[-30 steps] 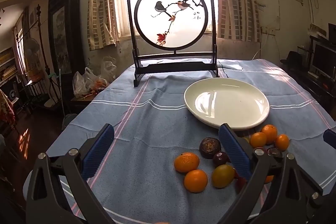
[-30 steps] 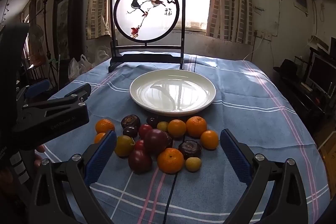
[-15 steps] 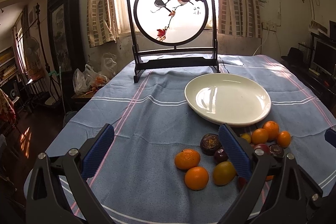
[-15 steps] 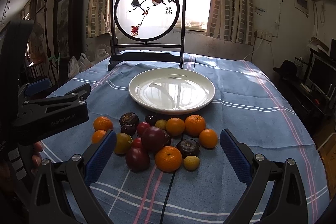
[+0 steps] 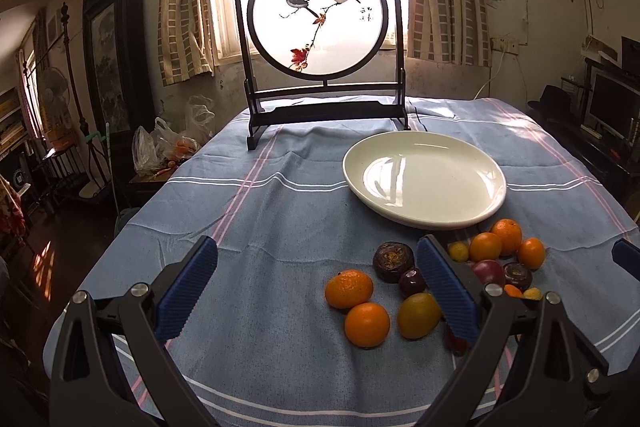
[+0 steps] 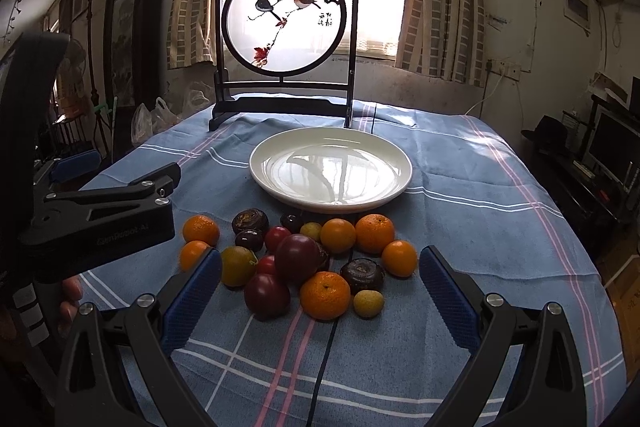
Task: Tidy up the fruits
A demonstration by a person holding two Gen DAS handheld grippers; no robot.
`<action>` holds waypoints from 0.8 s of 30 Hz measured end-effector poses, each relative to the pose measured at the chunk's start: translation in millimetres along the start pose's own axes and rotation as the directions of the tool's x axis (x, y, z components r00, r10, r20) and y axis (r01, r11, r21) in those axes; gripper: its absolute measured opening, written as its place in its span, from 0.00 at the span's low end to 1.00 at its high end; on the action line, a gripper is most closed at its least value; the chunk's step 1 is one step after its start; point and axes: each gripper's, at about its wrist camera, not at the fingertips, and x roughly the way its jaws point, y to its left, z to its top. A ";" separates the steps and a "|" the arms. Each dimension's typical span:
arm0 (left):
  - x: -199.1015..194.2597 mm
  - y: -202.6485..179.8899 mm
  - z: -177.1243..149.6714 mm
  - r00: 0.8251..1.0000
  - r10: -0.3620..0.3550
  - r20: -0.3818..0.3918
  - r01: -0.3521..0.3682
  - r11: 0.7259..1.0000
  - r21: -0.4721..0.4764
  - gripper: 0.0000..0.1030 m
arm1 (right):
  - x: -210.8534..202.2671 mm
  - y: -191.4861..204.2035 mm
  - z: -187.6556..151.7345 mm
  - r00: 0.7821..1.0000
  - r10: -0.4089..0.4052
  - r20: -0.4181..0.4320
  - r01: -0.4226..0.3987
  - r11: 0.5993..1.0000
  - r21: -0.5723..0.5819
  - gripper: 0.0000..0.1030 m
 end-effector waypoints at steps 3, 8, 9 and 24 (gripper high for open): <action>-1.4 1.8 -2.2 1.000 0.004 -0.002 -0.004 1.000 0.000 0.95 | -4.8 0.3 -0.8 1.000 -0.003 0.011 0.003 1.000 -0.006 0.96; 2.8 2.8 -4.4 1.000 0.007 -0.018 -0.007 1.000 0.011 0.95 | -4.6 0.9 -1.7 1.000 -0.004 0.009 0.004 1.000 -0.012 0.96; 4.0 3.2 -4.7 1.000 0.010 -0.019 -0.010 1.000 0.016 0.95 | -3.2 1.0 -2.3 1.000 -0.003 0.005 0.004 1.000 -0.014 0.96; 16.7 2.3 -8.5 1.000 -0.006 -0.014 0.007 0.998 0.055 0.75 | 18.2 -5.7 -10.6 0.996 0.044 -0.080 -0.047 0.998 -0.029 0.96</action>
